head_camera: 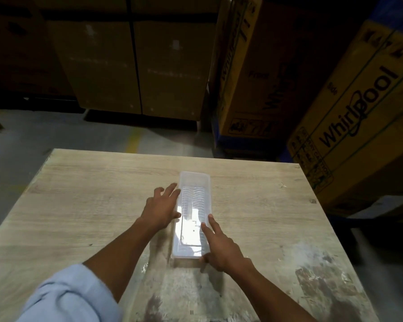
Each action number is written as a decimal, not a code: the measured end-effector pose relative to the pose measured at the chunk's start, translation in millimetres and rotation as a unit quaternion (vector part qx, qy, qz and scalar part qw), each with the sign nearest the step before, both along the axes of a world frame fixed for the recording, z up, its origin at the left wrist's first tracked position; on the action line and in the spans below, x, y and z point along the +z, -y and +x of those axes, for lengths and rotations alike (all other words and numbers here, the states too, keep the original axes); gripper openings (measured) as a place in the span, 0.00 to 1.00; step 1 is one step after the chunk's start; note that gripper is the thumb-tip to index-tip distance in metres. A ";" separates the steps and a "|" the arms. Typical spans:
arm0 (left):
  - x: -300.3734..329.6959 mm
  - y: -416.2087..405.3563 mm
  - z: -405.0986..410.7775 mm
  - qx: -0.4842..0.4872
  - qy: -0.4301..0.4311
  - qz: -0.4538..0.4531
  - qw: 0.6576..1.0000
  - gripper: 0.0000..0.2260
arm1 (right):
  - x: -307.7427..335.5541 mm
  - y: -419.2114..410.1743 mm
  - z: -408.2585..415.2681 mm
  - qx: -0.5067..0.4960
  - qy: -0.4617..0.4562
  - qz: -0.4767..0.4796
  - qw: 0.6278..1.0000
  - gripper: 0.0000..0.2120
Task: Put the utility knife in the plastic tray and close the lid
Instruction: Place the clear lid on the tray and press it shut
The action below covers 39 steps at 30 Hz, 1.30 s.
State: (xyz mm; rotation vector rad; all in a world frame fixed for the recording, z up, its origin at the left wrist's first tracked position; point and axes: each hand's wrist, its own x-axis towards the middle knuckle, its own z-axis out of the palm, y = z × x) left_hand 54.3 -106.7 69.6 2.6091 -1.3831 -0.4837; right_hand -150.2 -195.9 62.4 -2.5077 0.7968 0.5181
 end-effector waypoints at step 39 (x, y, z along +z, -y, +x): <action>-21.0 33.2 42.6 -0.087 -0.017 0.143 0.986 0.54 | -10.8 0.6 2.9 0.007 0.003 -0.039 0.999 0.46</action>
